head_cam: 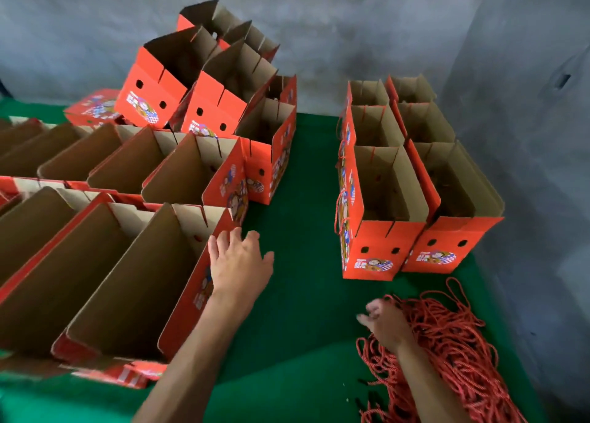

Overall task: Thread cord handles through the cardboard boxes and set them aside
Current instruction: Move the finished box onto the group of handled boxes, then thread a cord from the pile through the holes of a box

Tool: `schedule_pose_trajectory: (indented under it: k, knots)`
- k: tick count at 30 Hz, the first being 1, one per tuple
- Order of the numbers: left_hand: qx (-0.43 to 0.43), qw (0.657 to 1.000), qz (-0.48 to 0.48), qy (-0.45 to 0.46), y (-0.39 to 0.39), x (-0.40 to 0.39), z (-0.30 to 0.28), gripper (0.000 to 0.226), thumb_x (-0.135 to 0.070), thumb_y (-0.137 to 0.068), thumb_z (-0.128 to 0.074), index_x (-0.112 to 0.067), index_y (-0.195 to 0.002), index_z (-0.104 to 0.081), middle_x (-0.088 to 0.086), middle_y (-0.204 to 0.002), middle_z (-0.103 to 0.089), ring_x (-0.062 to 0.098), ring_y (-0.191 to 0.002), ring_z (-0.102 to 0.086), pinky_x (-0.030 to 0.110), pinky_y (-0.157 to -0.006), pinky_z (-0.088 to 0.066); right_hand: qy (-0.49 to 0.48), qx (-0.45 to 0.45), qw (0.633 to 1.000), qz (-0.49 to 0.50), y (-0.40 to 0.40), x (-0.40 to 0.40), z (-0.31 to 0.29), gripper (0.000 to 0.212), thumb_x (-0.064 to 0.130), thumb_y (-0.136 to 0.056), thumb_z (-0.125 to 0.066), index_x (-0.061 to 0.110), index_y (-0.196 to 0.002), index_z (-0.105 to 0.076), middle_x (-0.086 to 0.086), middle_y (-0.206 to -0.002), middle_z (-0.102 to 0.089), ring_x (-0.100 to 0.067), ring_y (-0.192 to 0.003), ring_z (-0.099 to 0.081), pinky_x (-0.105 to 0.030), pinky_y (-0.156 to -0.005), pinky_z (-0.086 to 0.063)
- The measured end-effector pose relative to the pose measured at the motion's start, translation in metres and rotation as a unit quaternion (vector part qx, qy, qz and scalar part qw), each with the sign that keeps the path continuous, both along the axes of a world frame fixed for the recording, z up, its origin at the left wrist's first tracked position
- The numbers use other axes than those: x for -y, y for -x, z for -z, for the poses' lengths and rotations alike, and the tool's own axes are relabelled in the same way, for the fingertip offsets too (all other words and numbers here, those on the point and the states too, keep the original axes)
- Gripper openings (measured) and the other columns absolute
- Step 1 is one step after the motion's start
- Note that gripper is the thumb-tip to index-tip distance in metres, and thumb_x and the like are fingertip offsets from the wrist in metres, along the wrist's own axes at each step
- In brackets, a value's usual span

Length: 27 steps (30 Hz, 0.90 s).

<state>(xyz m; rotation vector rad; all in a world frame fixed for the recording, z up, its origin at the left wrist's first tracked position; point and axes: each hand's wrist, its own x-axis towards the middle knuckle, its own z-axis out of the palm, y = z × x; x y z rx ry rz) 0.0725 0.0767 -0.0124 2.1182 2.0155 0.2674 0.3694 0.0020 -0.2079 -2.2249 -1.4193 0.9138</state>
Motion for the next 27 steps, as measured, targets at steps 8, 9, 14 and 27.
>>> schedule_pose_trajectory:
  k: [8,9,14,27]
  knots:
    - [0.043,0.998,-0.019,-0.052,0.036,0.03,0.003,0.055,-0.034,-0.1,-0.058,-0.023,-0.152,-0.042,0.004,-0.165,-0.031,0.029,-0.152,-0.025,0.053,-0.122,-0.026,0.021,0.116,0.989,-0.085,0.03,0.028,0.025,0.023,0.024,-0.087,-0.077,0.009,-0.102,-0.068,-0.009,-0.108,-0.062,-0.025,-0.1,-0.062,-0.033,-0.091,-0.048]
    - [0.065,0.996,-0.026,-0.048,0.038,0.032,0.003,0.061,-0.03,-0.101,-0.057,-0.022,-0.156,-0.033,0.003,-0.164,-0.032,0.031,-0.147,-0.034,0.053,-0.114,-0.039,0.024,0.129,0.987,-0.092,0.034,0.032,0.024,0.012,0.02,-0.088,-0.073,0.012,-0.094,-0.067,-0.007,-0.103,-0.065,-0.024,-0.095,-0.063,-0.035,-0.088,-0.049]
    - [0.122,0.992,0.004,-0.032,0.036,0.041,0.003,0.094,-0.004,-0.097,-0.057,-0.026,-0.162,0.006,0.003,-0.166,-0.027,0.035,-0.115,-0.066,0.049,-0.076,-0.062,0.04,0.136,0.987,-0.073,0.046,0.048,0.022,0.009,0.017,-0.092,-0.061,0.015,-0.085,-0.066,0.001,-0.08,-0.069,-0.019,-0.076,-0.066,-0.038,-0.071,-0.052]
    - [0.121,0.975,0.128,0.138,-0.023,0.068,-0.017,0.038,-0.019,-0.092,-0.06,-0.018,-0.128,-0.048,0.006,-0.12,-0.066,0.034,-0.107,-0.066,0.045,-0.088,-0.058,-0.168,-0.369,0.897,0.177,0.057,0.053,-0.038,0.014,0.002,-0.098,-0.063,0.006,-0.107,-0.074,-0.018,-0.091,-0.075,-0.023,-0.071,-0.072,-0.027,-0.066,-0.057]
